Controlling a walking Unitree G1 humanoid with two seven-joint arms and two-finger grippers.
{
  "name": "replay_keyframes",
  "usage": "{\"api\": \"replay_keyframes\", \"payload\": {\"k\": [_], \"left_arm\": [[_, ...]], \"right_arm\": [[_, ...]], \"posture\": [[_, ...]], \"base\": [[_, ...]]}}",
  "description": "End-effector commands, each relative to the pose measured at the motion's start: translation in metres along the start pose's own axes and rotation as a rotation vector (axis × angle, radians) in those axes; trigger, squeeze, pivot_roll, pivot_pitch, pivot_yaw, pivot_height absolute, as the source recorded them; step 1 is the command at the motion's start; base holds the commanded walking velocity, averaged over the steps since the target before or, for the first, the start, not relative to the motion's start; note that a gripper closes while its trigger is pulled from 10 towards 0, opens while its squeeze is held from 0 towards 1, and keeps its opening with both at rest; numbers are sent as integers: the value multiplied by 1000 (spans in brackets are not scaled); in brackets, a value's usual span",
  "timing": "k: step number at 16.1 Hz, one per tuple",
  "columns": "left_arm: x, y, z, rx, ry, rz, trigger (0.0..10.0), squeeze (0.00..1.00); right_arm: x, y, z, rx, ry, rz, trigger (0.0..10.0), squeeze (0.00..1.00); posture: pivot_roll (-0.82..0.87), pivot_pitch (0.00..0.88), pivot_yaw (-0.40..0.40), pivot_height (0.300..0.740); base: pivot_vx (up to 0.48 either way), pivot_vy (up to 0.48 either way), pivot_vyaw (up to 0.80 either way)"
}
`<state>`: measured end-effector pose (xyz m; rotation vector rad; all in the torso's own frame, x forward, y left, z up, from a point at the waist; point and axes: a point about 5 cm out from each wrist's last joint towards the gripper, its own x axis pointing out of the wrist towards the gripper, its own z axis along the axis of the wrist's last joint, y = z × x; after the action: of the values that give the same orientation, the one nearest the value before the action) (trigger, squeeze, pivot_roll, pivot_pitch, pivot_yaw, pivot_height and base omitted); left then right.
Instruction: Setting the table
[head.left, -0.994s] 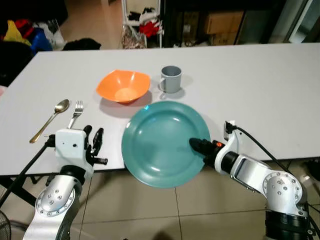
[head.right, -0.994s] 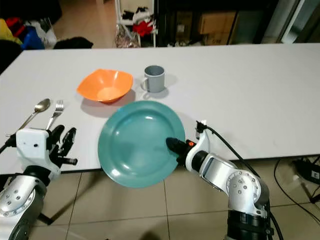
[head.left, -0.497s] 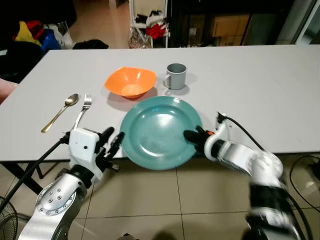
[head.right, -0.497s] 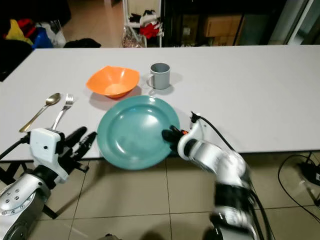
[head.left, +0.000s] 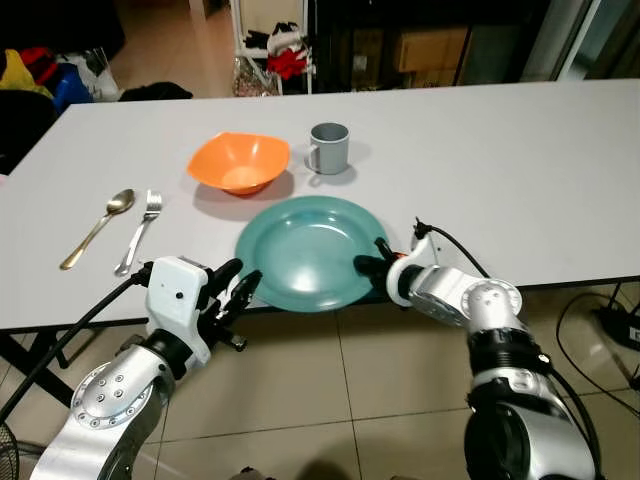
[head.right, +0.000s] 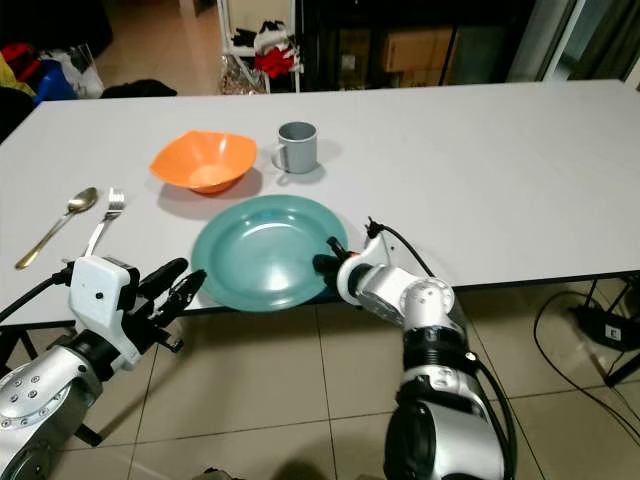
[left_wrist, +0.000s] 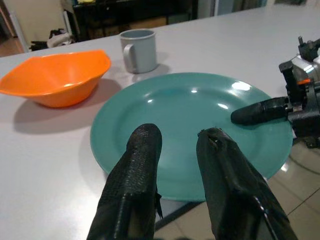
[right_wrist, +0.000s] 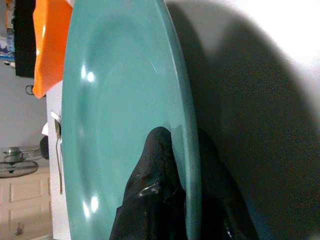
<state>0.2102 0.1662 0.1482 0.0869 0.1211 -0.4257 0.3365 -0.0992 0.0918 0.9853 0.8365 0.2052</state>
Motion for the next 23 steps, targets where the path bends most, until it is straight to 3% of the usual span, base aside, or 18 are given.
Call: {"api": "replay_keyframes", "payload": {"k": [1,5,8,10,16,17,18,19,23], "left_arm": [[-2,11,1,33,24,63,10000,0],[-10,31,-3,73,92,177,10000,0],[-20,38,-3,81,113,237,10000,0],[-27,37,-2,82,125,252,10000,0],[-37,36,-3,78,145,283,10000,0],[-36,35,-2,76,145,282,10000,0],[-35,35,-2,75,145,280,10000,0],[-34,34,-2,74,145,279,10000,0],[-30,31,-1,66,140,270,10000,0]], "right_arm": [[8,18,1,-15,-12,35,10000,0],[28,49,-11,-38,17,84,10000,0],[39,63,-29,-78,61,92,10000,0],[45,70,-42,-112,101,101,10000,0],[54,82,-62,-95,115,119,10000,0],[54,88,-65,-101,124,140,10000,141],[54,91,-66,-102,127,149,10000,882],[55,94,-67,-101,131,161,10000,996],[55,101,-75,-129,176,213,10000,1000]], "posture": [[-62,17,41,740],[-50,48,39,740],[-31,78,27,740],[-14,102,15,740],[3,127,4,740],[3,127,4,740],[3,127,4,740],[2,126,4,740],[-2,117,7,740]], "base": [[0,0,0],[0,0,0],[0,0,0],[0,0,0],[0,0,0],[0,0,0],[0,0,0],[0,0,0],[0,0,0]]}}
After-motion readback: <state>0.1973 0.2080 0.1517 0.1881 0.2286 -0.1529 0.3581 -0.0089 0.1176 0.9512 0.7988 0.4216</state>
